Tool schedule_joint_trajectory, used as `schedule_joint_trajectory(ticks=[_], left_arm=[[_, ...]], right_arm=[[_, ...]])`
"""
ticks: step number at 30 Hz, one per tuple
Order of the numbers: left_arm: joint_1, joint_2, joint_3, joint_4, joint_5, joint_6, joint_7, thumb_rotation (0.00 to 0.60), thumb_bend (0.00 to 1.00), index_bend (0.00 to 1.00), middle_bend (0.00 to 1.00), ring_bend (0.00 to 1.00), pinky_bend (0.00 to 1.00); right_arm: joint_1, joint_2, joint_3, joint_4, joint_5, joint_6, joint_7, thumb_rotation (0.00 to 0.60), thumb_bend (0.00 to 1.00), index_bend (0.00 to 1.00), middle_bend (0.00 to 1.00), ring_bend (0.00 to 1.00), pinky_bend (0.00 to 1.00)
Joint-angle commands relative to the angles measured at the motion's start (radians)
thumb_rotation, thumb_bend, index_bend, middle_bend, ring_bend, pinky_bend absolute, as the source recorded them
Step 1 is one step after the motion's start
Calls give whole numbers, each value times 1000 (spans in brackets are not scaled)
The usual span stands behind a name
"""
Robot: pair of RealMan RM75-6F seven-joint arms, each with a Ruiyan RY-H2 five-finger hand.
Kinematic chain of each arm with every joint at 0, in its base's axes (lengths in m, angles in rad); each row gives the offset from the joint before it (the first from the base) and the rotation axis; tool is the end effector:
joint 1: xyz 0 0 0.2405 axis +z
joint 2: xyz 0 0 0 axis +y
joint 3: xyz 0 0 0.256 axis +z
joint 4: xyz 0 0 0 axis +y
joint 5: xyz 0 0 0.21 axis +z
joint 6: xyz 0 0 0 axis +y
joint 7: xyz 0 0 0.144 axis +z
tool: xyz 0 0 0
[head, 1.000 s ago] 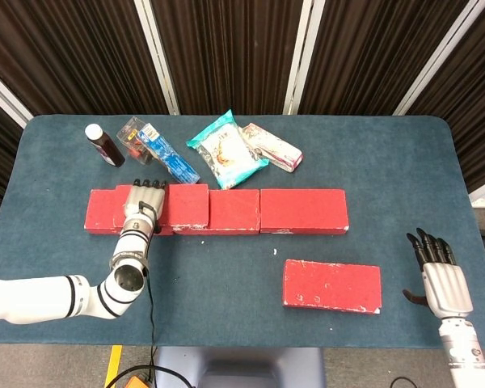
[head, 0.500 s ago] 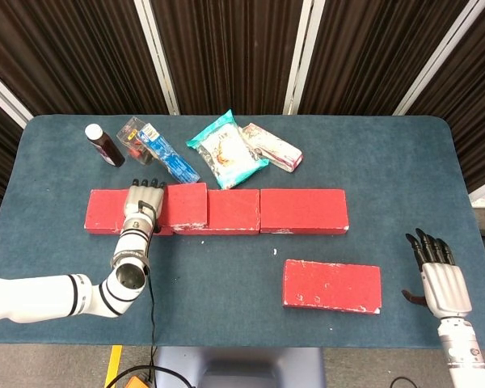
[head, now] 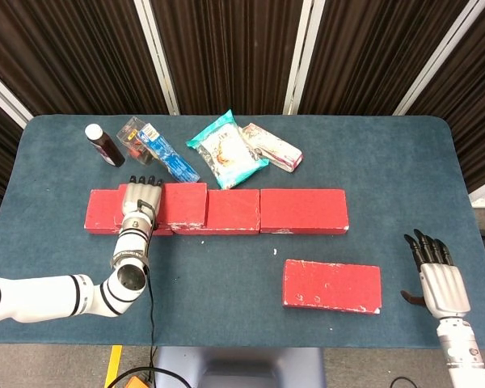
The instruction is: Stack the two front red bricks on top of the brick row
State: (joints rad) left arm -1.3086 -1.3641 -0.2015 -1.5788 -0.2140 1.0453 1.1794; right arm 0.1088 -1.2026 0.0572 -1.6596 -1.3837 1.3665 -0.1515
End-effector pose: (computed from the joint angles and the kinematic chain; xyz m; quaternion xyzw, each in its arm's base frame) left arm -0.0806 0.4189 0.0408 -0.7234 -0.3901 -0.0844 0.5634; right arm -0.3086 -0.1867 0.1177 0.5977 -0.4352 0.3372 0.5828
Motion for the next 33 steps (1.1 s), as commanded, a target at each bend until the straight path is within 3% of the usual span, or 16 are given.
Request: schedule_joint_trajectory(ticks=[1, 12, 17, 19, 22, 25, 29, 31, 33], left_arm=[[1, -1, 1, -2, 6, 4, 2, 600, 206, 0, 0, 0, 24], [-5, 30, -28, -68, -31, 32, 13, 600, 210, 0, 0, 0, 24], [-11, 107, -99, -199, -44, 73, -24, 600, 217, 0, 0, 0, 25], [5, 148, -127, -255, -3, 72, -67, 600, 215, 0, 0, 0, 26], [81, 217, -151, -358, 227, 86, -201, 600, 216, 0, 0, 0, 23], [227, 295, -118, -465, 589, 109, -375, 600, 229, 0, 0, 0, 21], [496, 427, 13, -556, 1066, 220, -602, 600, 228, 0, 0, 0, 21], [633, 464, 97, -537, 1279, 317, -710, 600, 228, 0, 0, 0, 21], [740, 479, 167, -489, 1413, 393, -805, 600, 228, 0, 0, 0, 19]], right_arm=[[1, 0, -1, 0, 1, -2, -2, 600, 0, 88, 26, 0, 0], [4, -2, 1, -2, 7, -7, -6, 600, 0, 88, 26, 0, 0], [4, -1, -3, -1, 0, -7, -2, 600, 0, 88, 26, 0, 0], [3, 1, -3, -2, -2, -3, 2, 600, 0, 88, 26, 0, 0], [-1, 3, -4, -3, -10, 5, 10, 600, 0, 88, 26, 0, 0], [-4, 7, -10, -6, -20, 9, 18, 600, 0, 88, 26, 0, 0], [-6, 12, -13, -9, -30, 12, 30, 600, 0, 88, 26, 0, 0], [-5, 12, -15, -9, -30, 7, 30, 600, 0, 89, 26, 0, 0], [-3, 10, -16, -9, -25, 1, 23, 600, 0, 90, 26, 0, 0]])
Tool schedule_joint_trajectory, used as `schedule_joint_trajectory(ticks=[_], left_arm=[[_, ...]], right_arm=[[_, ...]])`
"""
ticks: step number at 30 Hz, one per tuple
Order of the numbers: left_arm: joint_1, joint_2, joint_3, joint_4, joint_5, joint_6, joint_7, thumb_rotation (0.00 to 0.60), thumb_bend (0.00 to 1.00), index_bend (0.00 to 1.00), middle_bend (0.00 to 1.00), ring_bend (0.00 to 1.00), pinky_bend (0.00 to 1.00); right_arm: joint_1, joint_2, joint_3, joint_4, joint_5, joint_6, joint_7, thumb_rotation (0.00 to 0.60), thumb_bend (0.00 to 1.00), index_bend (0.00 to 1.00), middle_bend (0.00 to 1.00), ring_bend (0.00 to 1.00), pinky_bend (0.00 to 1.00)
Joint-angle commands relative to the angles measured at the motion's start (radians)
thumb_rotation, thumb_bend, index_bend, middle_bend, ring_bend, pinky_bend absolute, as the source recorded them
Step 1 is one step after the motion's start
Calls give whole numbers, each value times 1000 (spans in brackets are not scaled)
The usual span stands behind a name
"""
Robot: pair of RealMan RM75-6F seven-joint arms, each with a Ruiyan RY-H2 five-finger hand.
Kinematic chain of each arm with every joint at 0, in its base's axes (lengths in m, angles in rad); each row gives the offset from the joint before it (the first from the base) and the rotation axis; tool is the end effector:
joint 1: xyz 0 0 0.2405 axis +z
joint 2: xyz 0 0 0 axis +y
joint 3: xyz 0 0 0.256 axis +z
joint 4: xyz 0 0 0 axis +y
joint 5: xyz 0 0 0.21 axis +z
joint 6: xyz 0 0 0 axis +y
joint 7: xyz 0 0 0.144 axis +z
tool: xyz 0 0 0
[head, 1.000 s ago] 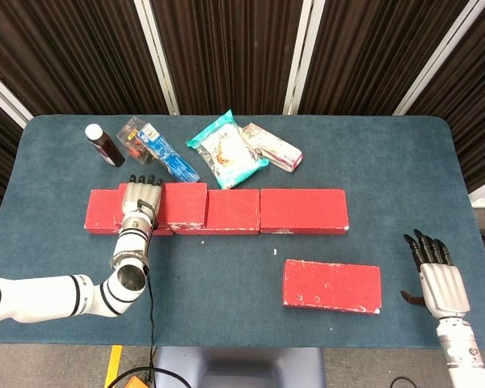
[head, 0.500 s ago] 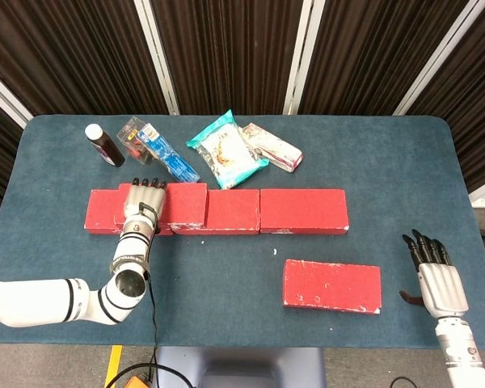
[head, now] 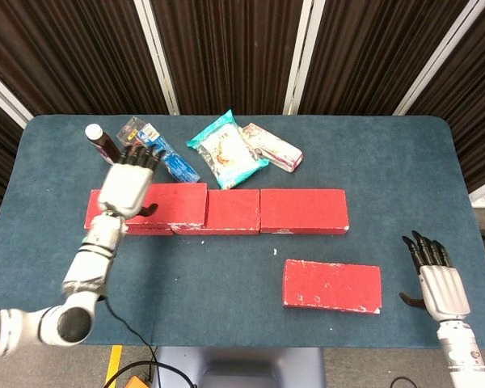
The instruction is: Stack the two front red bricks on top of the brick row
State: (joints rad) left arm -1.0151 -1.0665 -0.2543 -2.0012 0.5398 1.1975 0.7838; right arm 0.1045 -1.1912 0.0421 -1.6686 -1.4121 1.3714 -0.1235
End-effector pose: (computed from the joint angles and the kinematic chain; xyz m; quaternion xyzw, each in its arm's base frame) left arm -0.0643 0.3666 0.1341 -0.7084 -0.2974 -0.3277 0.5498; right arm -0.3059 -0.1822 0.1181 0.6017 -0.4388 0.3452 0.5712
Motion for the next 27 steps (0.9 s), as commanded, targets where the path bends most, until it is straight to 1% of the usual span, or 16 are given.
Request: schedule_joint_trajectory(ticks=[1, 3, 5, 10, 14, 18, 20, 22, 25, 27], left_arm=[[506, 179, 255, -25, 717, 284, -469, 600, 228, 0, 0, 0, 18], [576, 164, 292, 43, 773, 332, -548, 600, 227, 0, 0, 0, 16], [642, 135, 315, 120, 804, 378, -617, 600, 225, 0, 0, 0, 14], [755, 43, 335, 284, 857, 464, -723, 600, 225, 0, 0, 0, 9], [818, -23, 339, 368, 879, 504, -753, 600, 225, 0, 0, 0, 6], [851, -81, 333, 433, 882, 502, -754, 600, 225, 0, 0, 0, 5], [857, -85, 331, 443, 878, 479, -760, 600, 225, 0, 0, 0, 5], [861, -81, 321, 444, 887, 483, -763, 600, 226, 0, 0, 0, 4], [880, -82, 311, 442, 890, 490, -762, 600, 230, 0, 0, 0, 5], [886, -80, 304, 434, 881, 477, -773, 600, 229, 0, 0, 0, 5]], right_arm=[[3, -4, -1, -1, 5, -7, -11, 600, 0, 90, 26, 0, 0], [6, -7, -3, -2, 3, -12, -14, 600, 0, 90, 26, 0, 0], [7, -7, -4, -2, 2, -14, -16, 600, 0, 90, 26, 0, 0], [3, -8, -6, -2, -8, -3, -14, 600, 0, 90, 26, 0, 0], [1, -7, -9, 2, -18, 2, -8, 600, 0, 90, 26, 0, 0], [0, 3, -16, -18, 1, -16, -29, 600, 0, 88, 26, 0, 0], [5, 5, -19, -29, 8, -32, -38, 600, 0, 88, 26, 0, 0], [16, 3, -18, -41, 22, -55, -56, 600, 0, 87, 26, 0, 0], [43, -2, -8, -94, 73, -102, -139, 600, 0, 83, 26, 0, 0], [66, -4, -6, -155, 116, -136, -234, 600, 0, 80, 26, 0, 0]])
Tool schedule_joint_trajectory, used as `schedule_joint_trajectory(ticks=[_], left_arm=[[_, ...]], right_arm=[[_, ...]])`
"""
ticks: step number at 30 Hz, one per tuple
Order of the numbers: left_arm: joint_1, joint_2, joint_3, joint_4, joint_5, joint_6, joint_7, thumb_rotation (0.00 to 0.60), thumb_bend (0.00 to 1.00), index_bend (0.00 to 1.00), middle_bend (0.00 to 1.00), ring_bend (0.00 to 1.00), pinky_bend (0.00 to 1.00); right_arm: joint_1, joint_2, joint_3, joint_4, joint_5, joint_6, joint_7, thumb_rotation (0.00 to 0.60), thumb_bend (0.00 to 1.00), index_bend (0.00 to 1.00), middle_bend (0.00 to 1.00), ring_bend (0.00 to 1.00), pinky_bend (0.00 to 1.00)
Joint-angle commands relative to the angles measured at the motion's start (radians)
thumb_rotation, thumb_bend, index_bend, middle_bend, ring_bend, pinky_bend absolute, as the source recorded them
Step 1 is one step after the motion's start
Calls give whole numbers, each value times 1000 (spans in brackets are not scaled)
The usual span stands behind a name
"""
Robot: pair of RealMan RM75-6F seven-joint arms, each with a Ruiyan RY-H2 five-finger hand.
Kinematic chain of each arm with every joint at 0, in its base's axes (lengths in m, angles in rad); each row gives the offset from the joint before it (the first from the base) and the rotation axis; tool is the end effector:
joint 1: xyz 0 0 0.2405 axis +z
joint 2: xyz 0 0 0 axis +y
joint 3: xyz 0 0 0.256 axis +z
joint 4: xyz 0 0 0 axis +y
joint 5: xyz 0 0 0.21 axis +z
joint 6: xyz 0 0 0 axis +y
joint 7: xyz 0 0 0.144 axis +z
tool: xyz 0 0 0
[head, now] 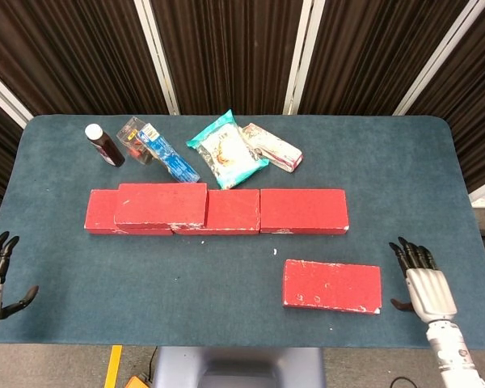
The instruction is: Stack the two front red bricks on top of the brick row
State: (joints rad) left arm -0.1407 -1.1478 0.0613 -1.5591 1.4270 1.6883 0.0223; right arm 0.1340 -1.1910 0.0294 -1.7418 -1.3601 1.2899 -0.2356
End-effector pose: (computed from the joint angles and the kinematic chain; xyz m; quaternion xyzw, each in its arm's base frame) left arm -0.3153 0.1754 0.1715 -0.5732 -0.3403 -0.4029 0.6271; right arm -0.2945 -0.1836 0.1007 0.6291 -0.4540 0.3066 0.5515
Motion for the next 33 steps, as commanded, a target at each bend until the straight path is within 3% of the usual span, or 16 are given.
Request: schedule_joint_trajectory(ticks=[1, 6, 12, 20, 24, 33], left_arm=[[14, 3, -16, -12, -11, -20, -11, 600, 229, 0, 0, 0, 5], [23, 9, -31, -21, -5, -36, -1, 600, 228, 0, 0, 0, 5], [35, 21, -46, -37, -18, -64, -2, 600, 230, 0, 0, 0, 5], [47, 25, -61, -44, -21, -71, -1, 600, 229, 0, 0, 0, 5], [55, 31, -68, -51, -19, -79, -6, 600, 229, 0, 0, 0, 5], [71, 45, -84, -58, -17, -90, -24, 600, 229, 0, 0, 0, 5]], right_arm=[[46, -6, 9, -107, 86, -65, -161, 600, 0, 79, 25, 0, 0], [113, -29, 13, -228, 199, -119, -382, 600, 0, 72, 25, 0, 0], [167, -76, 20, -314, 299, -115, -512, 600, 0, 65, 25, 0, 0], [210, -105, 23, -366, 372, -111, -569, 600, 0, 59, 25, 0, 0], [252, -125, 27, -395, 476, -107, -623, 600, 0, 60, 25, 0, 0], [307, -159, 25, -379, 583, -74, -642, 600, 0, 60, 25, 0, 0]])
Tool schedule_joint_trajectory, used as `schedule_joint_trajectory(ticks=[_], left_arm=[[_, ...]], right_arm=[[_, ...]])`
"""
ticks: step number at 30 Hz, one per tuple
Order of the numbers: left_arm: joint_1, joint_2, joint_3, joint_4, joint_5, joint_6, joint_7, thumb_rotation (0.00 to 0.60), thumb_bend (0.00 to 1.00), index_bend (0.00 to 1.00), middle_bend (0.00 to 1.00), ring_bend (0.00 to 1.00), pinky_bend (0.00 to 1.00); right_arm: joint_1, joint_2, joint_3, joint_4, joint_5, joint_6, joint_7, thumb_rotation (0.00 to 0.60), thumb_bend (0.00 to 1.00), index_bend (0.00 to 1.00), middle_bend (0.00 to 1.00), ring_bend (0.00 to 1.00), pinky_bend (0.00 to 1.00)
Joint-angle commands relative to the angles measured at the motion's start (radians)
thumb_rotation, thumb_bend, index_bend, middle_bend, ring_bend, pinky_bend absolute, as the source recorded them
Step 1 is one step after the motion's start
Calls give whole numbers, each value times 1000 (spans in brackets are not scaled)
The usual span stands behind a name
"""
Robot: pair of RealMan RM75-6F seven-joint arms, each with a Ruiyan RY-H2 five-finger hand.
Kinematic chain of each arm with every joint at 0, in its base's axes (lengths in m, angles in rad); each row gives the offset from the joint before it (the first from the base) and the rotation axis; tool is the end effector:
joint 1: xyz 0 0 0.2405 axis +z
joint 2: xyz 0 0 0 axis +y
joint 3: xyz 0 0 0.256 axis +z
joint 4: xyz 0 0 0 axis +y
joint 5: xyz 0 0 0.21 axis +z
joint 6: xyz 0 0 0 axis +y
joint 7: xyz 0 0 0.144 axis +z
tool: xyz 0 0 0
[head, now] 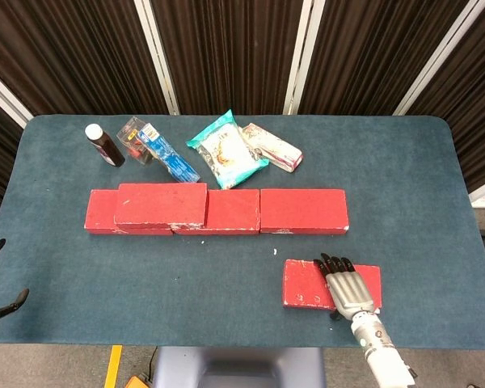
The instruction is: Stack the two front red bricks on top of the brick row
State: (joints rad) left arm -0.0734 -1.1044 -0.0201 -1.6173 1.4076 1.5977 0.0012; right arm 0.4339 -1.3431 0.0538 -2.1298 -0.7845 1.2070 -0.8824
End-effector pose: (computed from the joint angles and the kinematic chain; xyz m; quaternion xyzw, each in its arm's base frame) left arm -0.3211 0.1702 0.1795 -0.5487 -0.3804 -0.3891 0.6347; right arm -0.1837 -0.2059 0.0256 0.7195 -0.4902 0.1945 0.4518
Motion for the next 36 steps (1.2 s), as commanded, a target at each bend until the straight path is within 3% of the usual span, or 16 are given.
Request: schedule_joint_trajectory(ticks=[1, 16, 22, 26, 36], left_arm=[[5, 1, -5, 1, 3, 1, -3, 600, 229, 0, 0, 0, 5], [18, 2, -25, -5, 6, -17, 2, 600, 230, 0, 0, 0, 5], [22, 2, -30, -5, 8, -23, 0, 600, 231, 0, 0, 0, 6], [23, 4, -33, -11, 9, -29, 4, 600, 229, 0, 0, 0, 5], [27, 4, -38, -12, 13, -39, 1, 600, 230, 0, 0, 0, 5]], right_arm=[[10, -10, 0, 15, 9, 15, 7, 600, 0, 60, 25, 0, 0], [56, -46, -17, 76, 60, 42, 36, 600, 0, 79, 51, 4, 0], [63, -60, -31, 85, 51, 64, 39, 600, 0, 132, 219, 147, 0], [66, -69, -40, 89, 48, 75, 39, 600, 0, 159, 277, 235, 0], [66, -66, -40, 80, 2, 99, 76, 600, 36, 228, 311, 257, 0]])
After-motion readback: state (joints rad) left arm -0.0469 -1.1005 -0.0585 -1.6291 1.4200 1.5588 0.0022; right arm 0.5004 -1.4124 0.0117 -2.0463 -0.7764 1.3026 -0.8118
